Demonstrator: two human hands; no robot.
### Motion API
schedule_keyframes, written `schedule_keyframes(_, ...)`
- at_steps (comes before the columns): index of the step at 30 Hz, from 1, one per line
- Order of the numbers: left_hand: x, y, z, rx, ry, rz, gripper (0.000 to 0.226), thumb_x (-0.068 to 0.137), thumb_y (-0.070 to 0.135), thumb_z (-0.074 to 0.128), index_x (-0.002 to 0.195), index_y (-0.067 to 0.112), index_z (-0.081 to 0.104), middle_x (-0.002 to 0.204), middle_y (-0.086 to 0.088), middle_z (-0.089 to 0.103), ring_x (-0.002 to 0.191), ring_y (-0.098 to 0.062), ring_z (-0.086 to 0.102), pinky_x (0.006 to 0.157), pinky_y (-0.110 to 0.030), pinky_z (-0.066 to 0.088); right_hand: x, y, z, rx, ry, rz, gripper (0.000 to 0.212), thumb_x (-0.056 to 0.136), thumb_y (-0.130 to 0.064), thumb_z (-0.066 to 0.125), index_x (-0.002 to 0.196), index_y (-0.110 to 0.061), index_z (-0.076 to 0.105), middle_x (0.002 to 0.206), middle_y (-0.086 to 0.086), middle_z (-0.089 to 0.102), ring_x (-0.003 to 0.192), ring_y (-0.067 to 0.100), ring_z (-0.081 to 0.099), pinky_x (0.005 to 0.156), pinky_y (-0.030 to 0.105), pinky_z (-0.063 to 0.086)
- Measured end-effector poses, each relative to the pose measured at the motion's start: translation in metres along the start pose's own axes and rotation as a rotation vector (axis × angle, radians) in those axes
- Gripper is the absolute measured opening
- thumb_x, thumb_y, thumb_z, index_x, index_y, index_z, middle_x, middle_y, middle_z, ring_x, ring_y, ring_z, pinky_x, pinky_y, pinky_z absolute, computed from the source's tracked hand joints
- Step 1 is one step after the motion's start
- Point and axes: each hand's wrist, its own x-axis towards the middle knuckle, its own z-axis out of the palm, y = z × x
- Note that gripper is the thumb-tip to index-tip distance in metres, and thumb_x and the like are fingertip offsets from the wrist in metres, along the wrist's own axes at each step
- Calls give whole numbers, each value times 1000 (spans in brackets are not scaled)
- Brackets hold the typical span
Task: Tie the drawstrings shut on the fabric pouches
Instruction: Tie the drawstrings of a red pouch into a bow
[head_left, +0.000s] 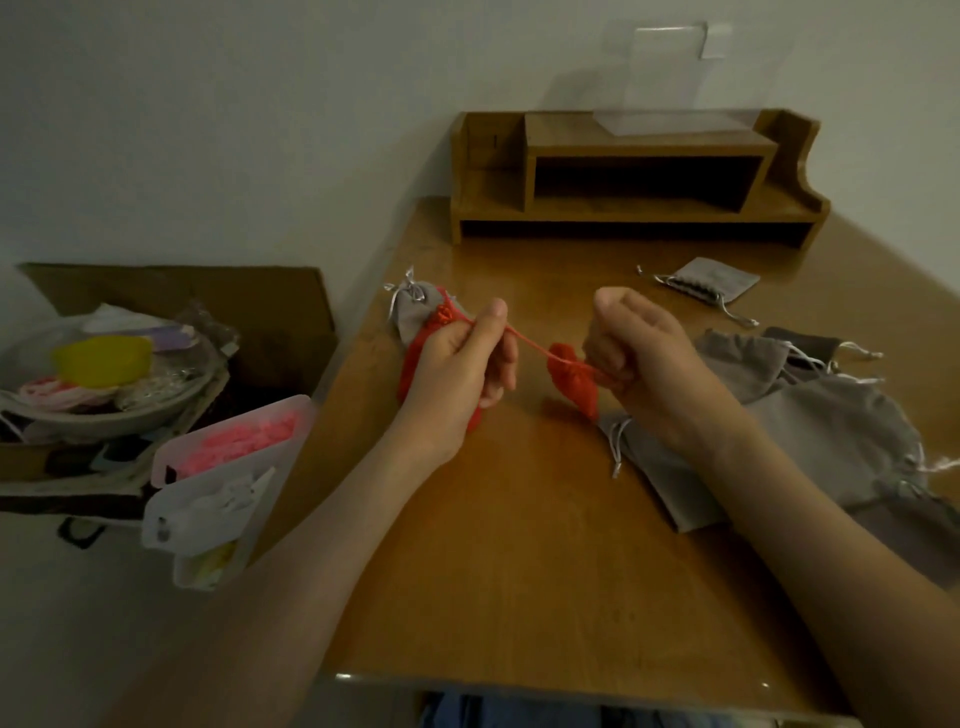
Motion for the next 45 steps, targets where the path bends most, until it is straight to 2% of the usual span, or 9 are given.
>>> schedule_keyframes(3, 0, 2, -2, -100, -13, 19, 35, 85, 39, 51, 61, 13, 54, 46, 0, 47, 35, -6, 32, 37, -18, 20, -4, 0, 10, -176, -167, 54, 16, 81, -28, 62, 90, -16, 58, 55, -5, 44, 47, 8, 36, 45, 19, 29)
schedule_keyframes(8, 1, 2, -2, -170, -74, 37, 33, 84, 33, 54, 57, 18, 64, 44, 1, 47, 33, -6, 32, 36, -19, 17, -5, 8, 20, -293, -216, 49, 16, 81, -25, 62, 86, -9, 60, 56, 4, 45, 44, 8, 38, 43, 16, 32)
schedule_keyframes(14, 2, 1, -3, -93, -151, 26, 34, 89, 37, 48, 92, 10, 69, 45, 1, 41, 37, -9, 27, 39, -25, 16, -5, 8, 16, -199, -275, 15, 17, 87, -24, 57, 86, -8, 57, 51, 1, 42, 42, 11, 32, 44, 23, 24)
schedule_keyframes(17, 0, -2, -3, 81, -121, 68, 31, 92, 37, 47, 110, 19, 66, 47, 3, 39, 40, -10, 28, 39, -23, 20, -5, 9, 16, -199, -297, -6, 16, 89, -22, 58, 88, -6, 58, 52, 1, 43, 43, 10, 33, 44, 20, 27)
schedule_keyframes(21, -1, -8, -4, 376, -38, 235, 18, 99, 22, 48, 100, 25, 66, 66, 18, 57, 62, 2, 51, 59, -13, 39, -5, 8, 14, -149, -284, -21, 16, 88, -23, 60, 90, -6, 59, 53, 3, 42, 44, 12, 32, 44, 24, 25)
schedule_keyframes(24, 1, -9, -4, 531, 5, 325, 14, 96, 22, 52, 90, 28, 63, 87, 13, 56, 85, 2, 53, 77, -12, 40, -5, 6, 14, -90, -230, -24, 13, 88, -22, 60, 88, -9, 62, 52, 3, 40, 45, 14, 29, 47, 29, 18)
schedule_keyframes(30, 3, -13, -3, 384, -109, 173, 14, 95, 22, 56, 87, 29, 66, 87, 6, 65, 88, -8, 60, 82, -30, 47, -3, 10, 15, 51, -138, 10, 14, 88, -23, 57, 86, -12, 65, 49, 0, 40, 47, 14, 32, 51, 29, 22)
schedule_keyframes(37, 3, -14, 1, 308, -87, 116, 13, 87, 41, 58, 95, 34, 67, 105, -7, 67, 98, -22, 63, 89, -32, 49, 0, 15, 15, 48, -120, -16, 20, 88, -23, 56, 100, -14, 69, 48, 0, 40, 46, 13, 32, 51, 28, 24)
schedule_keyframes(45, 5, -18, -2, 299, 14, 117, 14, 86, 37, 63, 83, 24, 66, 75, 8, 66, 75, -9, 61, 73, -33, 47, -1, 18, 21, -215, -132, -132, 29, 96, -13, 50, 121, -22, 61, 75, 18, 51, 54, 9, 43, 52, 19, 38)
